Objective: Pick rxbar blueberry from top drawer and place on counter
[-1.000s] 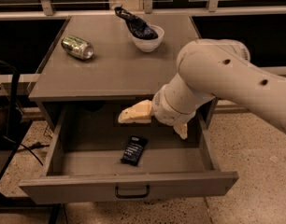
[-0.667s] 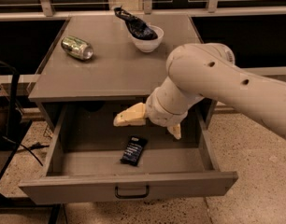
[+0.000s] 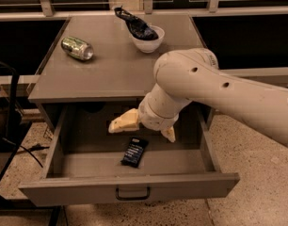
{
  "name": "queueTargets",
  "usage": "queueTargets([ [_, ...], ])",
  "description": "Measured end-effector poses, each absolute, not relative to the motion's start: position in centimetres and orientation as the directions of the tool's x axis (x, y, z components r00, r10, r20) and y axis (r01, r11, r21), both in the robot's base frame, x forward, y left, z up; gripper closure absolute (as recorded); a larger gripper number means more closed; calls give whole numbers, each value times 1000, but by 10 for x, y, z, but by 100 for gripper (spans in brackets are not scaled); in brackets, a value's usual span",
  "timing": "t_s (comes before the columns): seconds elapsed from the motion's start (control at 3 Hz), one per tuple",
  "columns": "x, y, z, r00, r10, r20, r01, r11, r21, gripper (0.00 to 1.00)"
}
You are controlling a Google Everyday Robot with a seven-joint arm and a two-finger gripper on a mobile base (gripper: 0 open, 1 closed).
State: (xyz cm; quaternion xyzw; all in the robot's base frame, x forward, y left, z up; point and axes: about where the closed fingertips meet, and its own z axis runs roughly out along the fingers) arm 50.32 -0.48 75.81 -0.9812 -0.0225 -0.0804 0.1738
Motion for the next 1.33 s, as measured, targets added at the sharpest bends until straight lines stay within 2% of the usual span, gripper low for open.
queueTargets([
  [0.67,518,9,719,986,-1,166,51,-950,-309,0],
  [1.33,516,9,718,986,0,166,48,-957,-287,0],
])
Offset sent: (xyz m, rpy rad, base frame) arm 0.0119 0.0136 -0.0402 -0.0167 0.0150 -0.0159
